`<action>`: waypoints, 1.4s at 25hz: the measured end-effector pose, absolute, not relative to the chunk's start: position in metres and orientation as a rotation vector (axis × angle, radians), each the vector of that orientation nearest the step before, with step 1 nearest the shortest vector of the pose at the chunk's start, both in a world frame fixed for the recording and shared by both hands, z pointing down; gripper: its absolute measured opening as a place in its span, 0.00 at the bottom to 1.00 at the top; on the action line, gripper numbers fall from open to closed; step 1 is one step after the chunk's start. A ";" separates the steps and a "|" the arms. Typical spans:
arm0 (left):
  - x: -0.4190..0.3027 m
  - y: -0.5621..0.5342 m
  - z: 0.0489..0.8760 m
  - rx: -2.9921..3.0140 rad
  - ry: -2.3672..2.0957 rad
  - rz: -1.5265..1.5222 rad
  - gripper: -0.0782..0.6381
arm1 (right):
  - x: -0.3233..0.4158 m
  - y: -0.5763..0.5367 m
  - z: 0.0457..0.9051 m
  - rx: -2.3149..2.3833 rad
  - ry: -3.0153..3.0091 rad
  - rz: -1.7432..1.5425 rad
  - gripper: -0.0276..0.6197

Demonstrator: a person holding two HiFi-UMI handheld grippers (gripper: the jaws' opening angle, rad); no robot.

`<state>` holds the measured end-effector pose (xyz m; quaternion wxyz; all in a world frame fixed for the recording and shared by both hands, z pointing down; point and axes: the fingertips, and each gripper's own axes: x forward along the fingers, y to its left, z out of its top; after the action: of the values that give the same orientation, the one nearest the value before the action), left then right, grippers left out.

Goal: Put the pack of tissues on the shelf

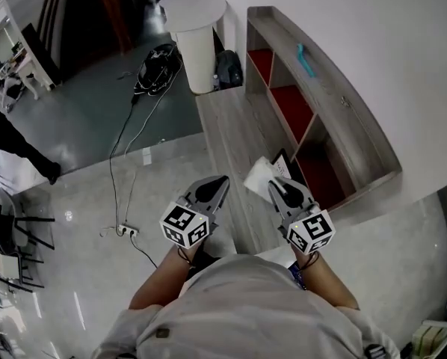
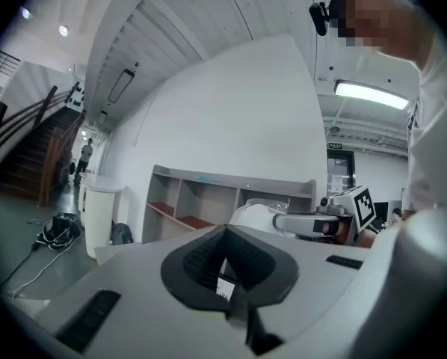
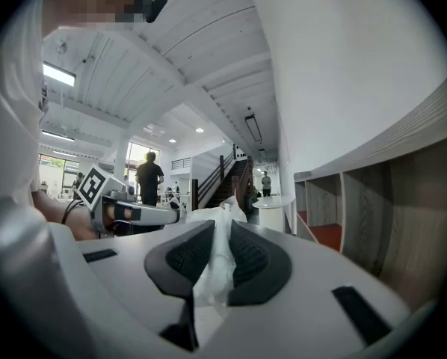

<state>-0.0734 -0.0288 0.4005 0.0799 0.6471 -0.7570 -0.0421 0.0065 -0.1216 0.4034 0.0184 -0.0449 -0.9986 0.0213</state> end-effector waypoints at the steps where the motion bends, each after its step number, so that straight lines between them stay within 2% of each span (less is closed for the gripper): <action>1: -0.078 -0.032 0.399 1.964 -2.241 -0.121 0.13 | 0.003 -0.123 0.403 -0.103 -3.099 0.068 0.14; 23: -0.231 -0.012 0.398 2.351 -1.793 -0.017 0.13 | -0.104 -0.095 0.403 0.615 -3.026 0.087 0.14; 35: -0.240 -0.033 0.397 2.469 -1.632 0.015 0.13 | -0.108 -0.102 0.394 0.831 -2.984 0.054 0.14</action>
<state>-0.2405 -0.0334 0.3974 0.0908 0.8308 -0.5491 0.0049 -0.1083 -0.1016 0.3936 0.0218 0.2683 -0.9629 0.0173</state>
